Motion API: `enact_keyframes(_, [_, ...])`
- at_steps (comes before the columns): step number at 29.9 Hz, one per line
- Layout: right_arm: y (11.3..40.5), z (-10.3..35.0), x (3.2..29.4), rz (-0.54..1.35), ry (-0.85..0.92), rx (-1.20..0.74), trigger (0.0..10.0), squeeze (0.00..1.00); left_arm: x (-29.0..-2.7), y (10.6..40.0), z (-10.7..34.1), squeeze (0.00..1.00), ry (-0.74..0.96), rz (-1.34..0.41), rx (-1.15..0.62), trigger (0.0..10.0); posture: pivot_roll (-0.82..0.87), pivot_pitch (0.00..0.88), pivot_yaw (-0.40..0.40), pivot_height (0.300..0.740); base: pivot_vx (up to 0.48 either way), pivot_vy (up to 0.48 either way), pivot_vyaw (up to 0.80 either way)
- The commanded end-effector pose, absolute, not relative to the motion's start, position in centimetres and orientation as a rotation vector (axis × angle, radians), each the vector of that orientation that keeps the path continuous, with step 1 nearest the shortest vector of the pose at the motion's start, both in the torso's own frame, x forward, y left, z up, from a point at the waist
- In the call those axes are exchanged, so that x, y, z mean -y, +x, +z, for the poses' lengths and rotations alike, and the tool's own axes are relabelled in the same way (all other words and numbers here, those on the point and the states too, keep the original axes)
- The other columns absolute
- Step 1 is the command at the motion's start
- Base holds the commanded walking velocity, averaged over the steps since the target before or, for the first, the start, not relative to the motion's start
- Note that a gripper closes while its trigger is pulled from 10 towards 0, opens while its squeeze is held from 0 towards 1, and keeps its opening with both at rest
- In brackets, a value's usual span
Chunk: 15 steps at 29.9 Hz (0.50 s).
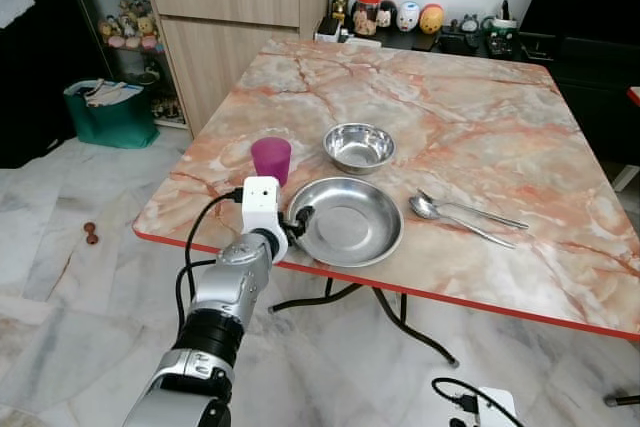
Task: Setting the table
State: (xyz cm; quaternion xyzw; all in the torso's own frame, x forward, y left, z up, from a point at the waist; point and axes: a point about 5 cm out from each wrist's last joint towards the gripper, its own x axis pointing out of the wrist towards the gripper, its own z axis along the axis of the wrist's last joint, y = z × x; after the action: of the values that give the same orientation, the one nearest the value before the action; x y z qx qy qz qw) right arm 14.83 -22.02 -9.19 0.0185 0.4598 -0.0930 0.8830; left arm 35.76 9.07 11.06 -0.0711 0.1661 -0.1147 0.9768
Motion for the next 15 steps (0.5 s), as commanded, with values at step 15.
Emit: enact_keyframes(15, [14.89, -9.19, 21.99, -0.197, 0.039, -0.961, 10.0, 0.0, -8.05, 36.87, 11.45, 0.0, -0.08, -0.197, -0.371, 10.0, 0.11, 0.0, -0.022, 0.74, 0.0, 0.0, 0.0])
